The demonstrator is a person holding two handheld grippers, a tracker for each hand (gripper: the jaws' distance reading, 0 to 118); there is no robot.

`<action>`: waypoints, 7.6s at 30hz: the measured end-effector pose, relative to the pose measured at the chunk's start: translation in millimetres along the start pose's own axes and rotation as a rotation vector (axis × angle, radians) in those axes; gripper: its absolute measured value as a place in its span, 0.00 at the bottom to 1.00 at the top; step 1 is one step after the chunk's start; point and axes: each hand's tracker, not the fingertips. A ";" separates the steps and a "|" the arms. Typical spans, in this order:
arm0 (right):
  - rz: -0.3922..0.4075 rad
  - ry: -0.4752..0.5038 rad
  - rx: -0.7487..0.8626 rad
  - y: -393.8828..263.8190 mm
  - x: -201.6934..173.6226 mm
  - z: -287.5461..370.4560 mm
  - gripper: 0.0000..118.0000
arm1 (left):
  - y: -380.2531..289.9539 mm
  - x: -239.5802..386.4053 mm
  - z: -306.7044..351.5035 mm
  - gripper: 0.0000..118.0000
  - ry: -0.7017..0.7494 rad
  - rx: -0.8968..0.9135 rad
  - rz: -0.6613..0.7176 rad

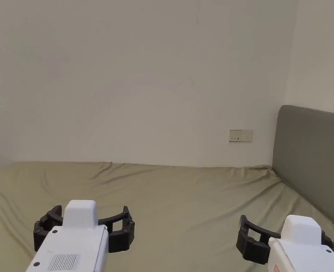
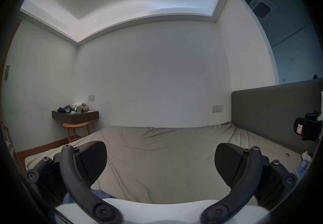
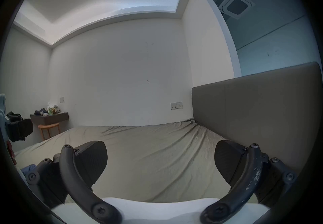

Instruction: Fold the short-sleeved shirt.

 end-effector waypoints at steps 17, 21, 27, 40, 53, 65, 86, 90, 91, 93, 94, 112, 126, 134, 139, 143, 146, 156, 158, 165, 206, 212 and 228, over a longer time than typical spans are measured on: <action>0.113 0.071 -0.008 2.0 -18.4 1.6 1.00 | -12.1 -11.5 -13.4 1.00 -0.031 -0.043 0.096; 0.085 0.103 0.020 5.7 -17.7 8.3 1.00 | -12.8 -10.3 -13.8 1.00 -0.034 -0.043 0.103; 0.100 0.086 0.034 8.4 -19.4 9.5 1.00 | -15.2 -6.7 -10.1 1.00 -0.050 -0.023 0.075; 0.124 0.094 0.045 4.2 -28.4 10.6 1.00 | -15.6 -5.9 -3.7 1.00 -0.041 0.011 0.035; 0.118 0.086 0.043 2.9 -27.3 12.8 1.00 | -18.3 -4.7 0.9 1.00 -0.067 0.010 0.034; 0.125 0.090 0.054 1.6 -28.9 16.3 1.00 | -19.0 -0.6 2.8 1.00 -0.053 0.020 -0.012; 0.118 0.080 0.038 2.0 -27.2 13.6 1.00 | -16.6 -0.9 2.2 1.00 -0.046 0.024 0.006; 0.115 0.078 0.038 3.4 -27.1 14.2 1.00 | -16.1 0.2 2.8 1.00 -0.051 0.024 -0.004; 0.114 0.076 0.039 3.5 -27.1 14.6 1.00 | -16.2 0.4 3.1 1.00 -0.052 0.024 -0.005; 0.106 0.075 0.037 4.0 -26.3 15.0 1.00 | -16.0 0.5 3.4 1.00 -0.050 0.026 -0.002; 0.101 0.074 0.038 4.2 -26.0 15.2 1.00 | -15.8 0.4 3.3 1.00 -0.049 0.026 0.001; 0.155 0.037 0.102 9.2 -27.2 27.4 0.01 | -0.7 -4.6 17.1 0.00 -0.046 0.060 0.032; 0.102 0.048 0.106 11.5 -27.2 29.6 0.01 | 1.6 -4.6 19.7 0.00 -0.088 0.054 0.049; 0.108 0.183 0.124 22.7 -71.1 17.8 0.01 | 4.9 -56.0 31.6 0.00 0.056 0.054 0.036; 0.111 0.365 0.138 21.1 -139.7 13.9 0.01 | 3.0 -133.7 57.9 0.00 0.281 0.018 0.012; 0.122 0.471 0.117 10.5 -180.8 15.9 0.01 | -6.8 -179.9 79.4 0.00 0.393 -0.029 -0.017; 0.128 0.496 0.102 2.1 -193.3 16.8 0.01 | -19.3 -202.0 84.4 0.00 0.432 -0.080 -0.011; 0.154 0.435 0.004 -23.7 -183.5 -0.4 0.01 | -137.3 -230.0 4.6 0.98 0.302 -0.661 0.075; 0.166 0.415 -0.020 -31.1 -180.7 -5.1 0.01 | -173.1 -232.9 -11.9 0.98 0.299 -0.775 0.056; 0.220 0.404 -0.105 -58.6 -187.8 -25.7 0.01 | -241.3 -239.5 -26.9 0.98 0.369 -0.920 0.164; 0.049 0.029 0.103 6.7 48.0 57.2 0.01 | 7.4 102.3 32.2 0.01 -0.539 0.099 -0.150; 0.052 -0.101 0.060 -11.1 100.7 80.7 0.01 | -67.1 231.4 37.7 0.01 -0.826 -0.114 -0.170; 0.020 -0.114 -0.020 -44.0 123.2 82.7 0.01 | -151.6 242.4 13.5 0.95 -0.727 -0.444 -0.191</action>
